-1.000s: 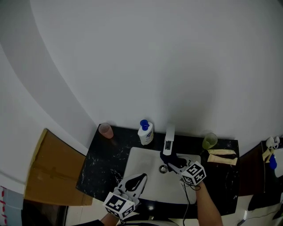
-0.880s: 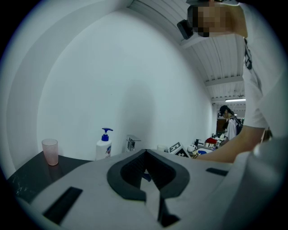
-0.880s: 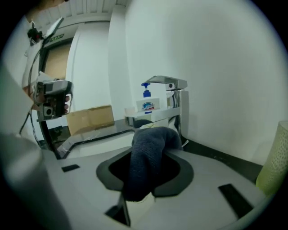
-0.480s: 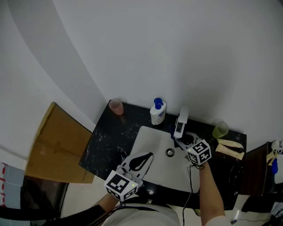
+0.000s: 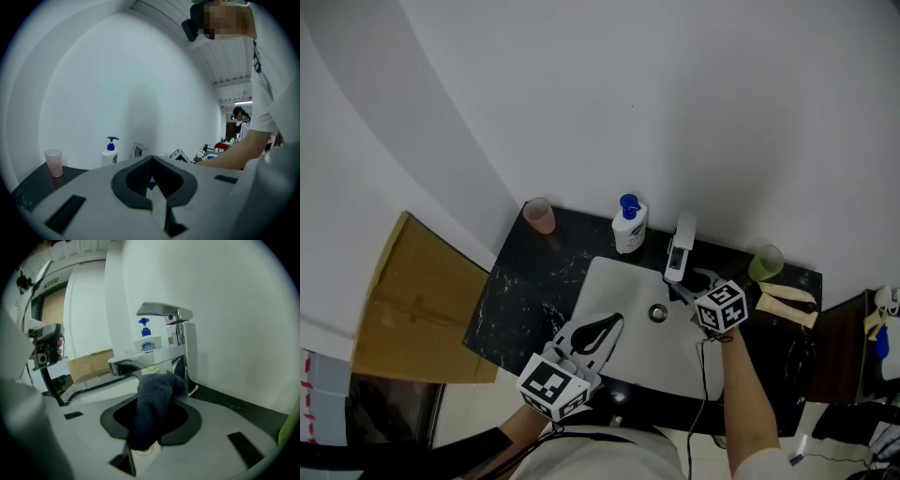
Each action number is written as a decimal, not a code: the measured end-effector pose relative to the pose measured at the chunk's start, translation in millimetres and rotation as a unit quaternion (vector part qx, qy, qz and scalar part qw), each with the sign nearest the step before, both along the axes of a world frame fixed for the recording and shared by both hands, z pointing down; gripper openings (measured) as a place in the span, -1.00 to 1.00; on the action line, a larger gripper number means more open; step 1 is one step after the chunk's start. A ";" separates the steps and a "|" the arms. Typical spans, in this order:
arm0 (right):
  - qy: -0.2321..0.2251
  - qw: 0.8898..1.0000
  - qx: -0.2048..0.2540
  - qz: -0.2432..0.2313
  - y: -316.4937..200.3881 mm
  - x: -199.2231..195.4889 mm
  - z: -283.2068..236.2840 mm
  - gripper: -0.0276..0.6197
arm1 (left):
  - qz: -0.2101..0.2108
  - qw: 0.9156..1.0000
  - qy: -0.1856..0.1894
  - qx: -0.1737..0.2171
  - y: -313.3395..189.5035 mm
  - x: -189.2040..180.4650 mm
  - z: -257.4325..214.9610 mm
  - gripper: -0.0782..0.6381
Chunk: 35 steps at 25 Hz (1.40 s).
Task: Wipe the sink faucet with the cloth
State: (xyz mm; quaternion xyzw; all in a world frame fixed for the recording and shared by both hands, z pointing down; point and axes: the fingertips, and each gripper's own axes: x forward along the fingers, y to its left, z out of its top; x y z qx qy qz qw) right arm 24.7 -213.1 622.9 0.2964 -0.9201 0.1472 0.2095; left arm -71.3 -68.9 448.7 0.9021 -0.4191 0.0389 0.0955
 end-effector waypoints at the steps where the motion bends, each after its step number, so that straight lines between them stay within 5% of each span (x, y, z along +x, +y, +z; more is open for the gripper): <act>1: 0.000 1.000 0.002 -0.001 -6.1 -2.8 -2.3 -0.54 | 0.001 1.000 -0.001 -0.001 -0.2 0.4 0.7 -0.78; 10: -0.024 1.000 -0.017 -0.005 -33.0 -23.0 -2.5 -0.54 | -0.002 1.000 -0.012 -0.017 -6.3 4.6 -1.0 -0.78; 19: 0.032 0.993 -0.011 0.111 -44.9 41.3 -0.2 -0.54 | 0.006 1.000 -0.003 -0.017 -11.0 8.4 5.3 -0.78; 23: 0.072 0.997 0.026 0.015 -27.9 26.3 -13.7 -0.54 | 0.010 1.000 0.001 -0.018 -10.8 8.1 12.4 -0.78; 27: 0.136 0.987 0.056 -0.058 -23.8 -2.2 -8.3 -0.54 | 0.017 1.000 0.001 -0.017 -11.1 13.6 11.8 -0.78; 35: 0.154 0.985 0.055 0.051 -44.9 44.3 2.2 -0.54 | 0.019 1.000 0.004 -0.018 -18.2 15.5 5.6 -0.78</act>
